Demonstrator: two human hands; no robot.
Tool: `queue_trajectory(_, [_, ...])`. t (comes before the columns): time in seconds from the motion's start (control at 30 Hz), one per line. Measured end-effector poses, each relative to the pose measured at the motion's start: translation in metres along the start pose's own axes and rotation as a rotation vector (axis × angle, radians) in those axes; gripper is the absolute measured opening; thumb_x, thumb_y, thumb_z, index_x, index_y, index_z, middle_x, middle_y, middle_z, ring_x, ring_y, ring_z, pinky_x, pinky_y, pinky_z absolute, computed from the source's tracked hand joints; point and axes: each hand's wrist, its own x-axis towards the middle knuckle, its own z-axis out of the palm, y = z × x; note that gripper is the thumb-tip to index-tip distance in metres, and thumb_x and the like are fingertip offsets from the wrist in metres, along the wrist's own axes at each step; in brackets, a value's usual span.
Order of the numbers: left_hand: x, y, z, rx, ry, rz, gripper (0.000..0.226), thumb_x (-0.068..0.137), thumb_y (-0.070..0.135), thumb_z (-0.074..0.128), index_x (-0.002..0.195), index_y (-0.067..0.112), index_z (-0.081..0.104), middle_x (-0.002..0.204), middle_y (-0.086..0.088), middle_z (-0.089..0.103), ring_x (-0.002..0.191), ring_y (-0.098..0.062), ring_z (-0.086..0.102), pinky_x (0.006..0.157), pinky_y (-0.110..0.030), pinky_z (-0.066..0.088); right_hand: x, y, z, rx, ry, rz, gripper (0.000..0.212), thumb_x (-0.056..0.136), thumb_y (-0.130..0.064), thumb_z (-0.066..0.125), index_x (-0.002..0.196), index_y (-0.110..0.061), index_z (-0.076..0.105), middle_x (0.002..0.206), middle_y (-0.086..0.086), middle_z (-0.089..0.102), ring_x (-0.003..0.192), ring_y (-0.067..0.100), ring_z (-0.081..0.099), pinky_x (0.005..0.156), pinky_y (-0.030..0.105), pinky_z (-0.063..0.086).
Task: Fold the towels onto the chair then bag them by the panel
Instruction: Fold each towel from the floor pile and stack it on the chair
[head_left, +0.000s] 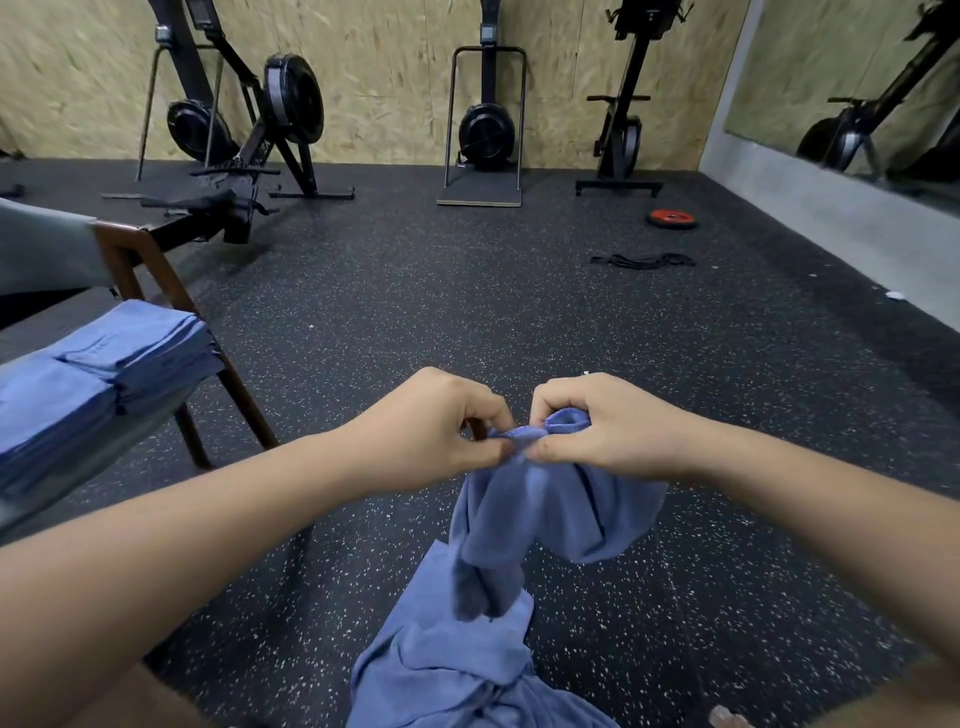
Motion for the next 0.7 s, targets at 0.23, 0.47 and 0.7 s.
queue_trajectory(0.23, [0.003,-0.014,0.012,0.128,-0.055,-0.060,0.016,0.084,0.036,0.068,0.082,0.021,0.074,0.072,0.011,0.062,0.070,-0.011,0.060,0.068,-0.030,0.048,-0.002,0.002,-0.007,-0.135,0.126,-0.073,0.019,0.089,-0.022,0.082,0.079,-0.028,0.066,0.087,-0.008,0.066,0.080,0.006,0.060,0.071,0.023,0.043])
queue_trajectory(0.47, [0.000,-0.049,0.014,0.200,-0.201,-0.246,0.040,0.084,0.051,0.050,0.086,0.018,0.073,0.080,0.000,0.071,0.076,-0.024,0.064,0.074,-0.037,0.053,0.001,0.017,-0.011,-0.287,0.174,-0.054,0.019,0.083,-0.024,0.079,0.077,-0.031,0.062,0.086,-0.008,0.062,0.081,0.011,0.060,0.072,0.031,0.046])
queue_trajectory(0.7, [-0.006,-0.079,0.008,0.282,-0.242,-0.344,0.042,0.081,0.049,0.043,0.077,0.010,0.060,0.071,-0.007,0.063,0.065,-0.024,0.052,0.068,-0.041,0.053,0.000,0.038,-0.016,-0.280,0.195,0.014,0.020,0.081,-0.021,0.079,0.074,-0.030,0.063,0.085,-0.010,0.064,0.080,0.008,0.061,0.072,0.031,0.046])
